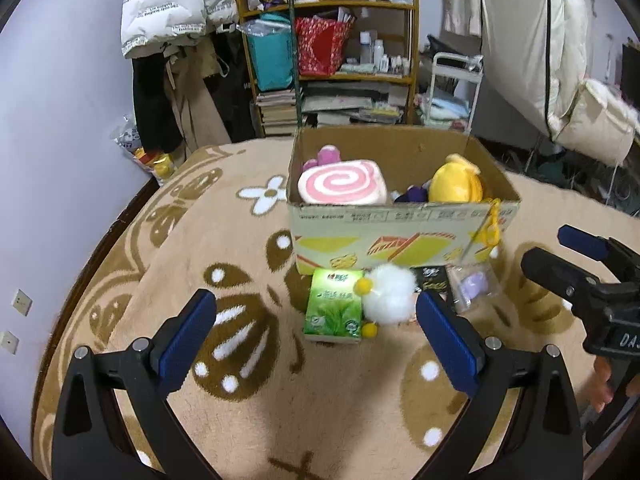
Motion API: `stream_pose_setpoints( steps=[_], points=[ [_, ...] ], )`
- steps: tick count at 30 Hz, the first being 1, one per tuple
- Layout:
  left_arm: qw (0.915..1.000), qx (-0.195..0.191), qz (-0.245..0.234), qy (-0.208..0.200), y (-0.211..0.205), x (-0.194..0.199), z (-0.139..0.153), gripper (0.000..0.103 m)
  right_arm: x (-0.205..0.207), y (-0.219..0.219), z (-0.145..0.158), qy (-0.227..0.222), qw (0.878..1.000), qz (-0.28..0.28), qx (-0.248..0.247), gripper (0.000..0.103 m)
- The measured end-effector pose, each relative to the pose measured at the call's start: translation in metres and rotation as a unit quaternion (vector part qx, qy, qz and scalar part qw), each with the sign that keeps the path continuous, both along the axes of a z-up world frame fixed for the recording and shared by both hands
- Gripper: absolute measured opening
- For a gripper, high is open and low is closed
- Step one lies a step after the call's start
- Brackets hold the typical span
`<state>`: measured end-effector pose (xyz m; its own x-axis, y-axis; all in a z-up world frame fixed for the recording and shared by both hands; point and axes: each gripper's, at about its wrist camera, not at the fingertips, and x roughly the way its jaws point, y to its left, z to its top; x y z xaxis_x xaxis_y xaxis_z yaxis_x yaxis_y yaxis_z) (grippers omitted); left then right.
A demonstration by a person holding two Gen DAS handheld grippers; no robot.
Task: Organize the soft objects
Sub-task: 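Move left tool to green tissue pack while right tool reaches bagged purple plush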
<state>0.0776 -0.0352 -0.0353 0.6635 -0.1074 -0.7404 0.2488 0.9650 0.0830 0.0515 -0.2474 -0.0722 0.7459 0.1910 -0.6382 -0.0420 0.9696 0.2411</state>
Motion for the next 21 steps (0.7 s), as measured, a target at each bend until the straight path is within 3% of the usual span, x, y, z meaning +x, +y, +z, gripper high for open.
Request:
stream_pose_setpoints(
  steps=[21],
  points=[
    [0.9922, -0.006, 0.036, 0.120, 0.004, 0.064, -0.071, 0.099, 0.041, -0.011, -0.059, 0.097, 0.995, -0.024, -0.006, 0.103]
  ],
)
